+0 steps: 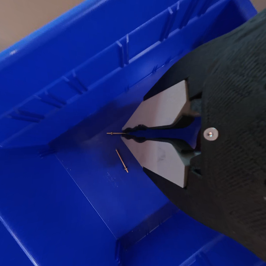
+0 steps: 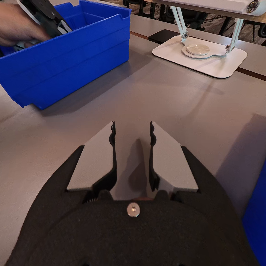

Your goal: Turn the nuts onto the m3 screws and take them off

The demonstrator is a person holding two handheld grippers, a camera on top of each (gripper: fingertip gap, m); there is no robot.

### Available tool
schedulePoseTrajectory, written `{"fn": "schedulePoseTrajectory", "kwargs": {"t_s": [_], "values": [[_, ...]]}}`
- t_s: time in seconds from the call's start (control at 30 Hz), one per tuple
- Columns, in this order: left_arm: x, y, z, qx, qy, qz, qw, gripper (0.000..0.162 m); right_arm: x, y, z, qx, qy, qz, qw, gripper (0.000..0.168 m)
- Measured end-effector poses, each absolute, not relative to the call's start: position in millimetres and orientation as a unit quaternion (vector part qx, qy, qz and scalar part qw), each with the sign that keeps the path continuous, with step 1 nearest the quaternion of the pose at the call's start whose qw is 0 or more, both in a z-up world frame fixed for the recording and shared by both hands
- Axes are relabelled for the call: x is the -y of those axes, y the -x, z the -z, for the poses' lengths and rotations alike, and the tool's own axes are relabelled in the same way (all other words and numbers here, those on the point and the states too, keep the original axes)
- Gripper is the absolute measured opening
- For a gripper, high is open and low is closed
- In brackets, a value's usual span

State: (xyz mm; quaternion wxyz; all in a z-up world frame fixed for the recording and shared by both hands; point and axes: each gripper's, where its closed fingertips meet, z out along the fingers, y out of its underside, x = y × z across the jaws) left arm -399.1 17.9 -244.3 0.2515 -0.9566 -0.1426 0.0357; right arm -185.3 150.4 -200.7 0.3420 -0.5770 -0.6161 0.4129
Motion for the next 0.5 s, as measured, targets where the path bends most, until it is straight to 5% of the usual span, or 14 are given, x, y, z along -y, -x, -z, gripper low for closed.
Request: {"fn": "schedulePoseTrajectory", "kwargs": {"t_s": [0.3,0.5], "values": [[-3.7,404.9,235.1,0.136,0.955,-0.06,0.255,0.002,-149.8,185.0,200.3,0.616,0.576,-0.414,0.343,0.045],[-4.0,381.1,165.1,0.125,0.91,-0.05,0.392,0.001,-139.9,184.3,192.7,0.611,0.561,-0.452,0.327,0.044]]}}
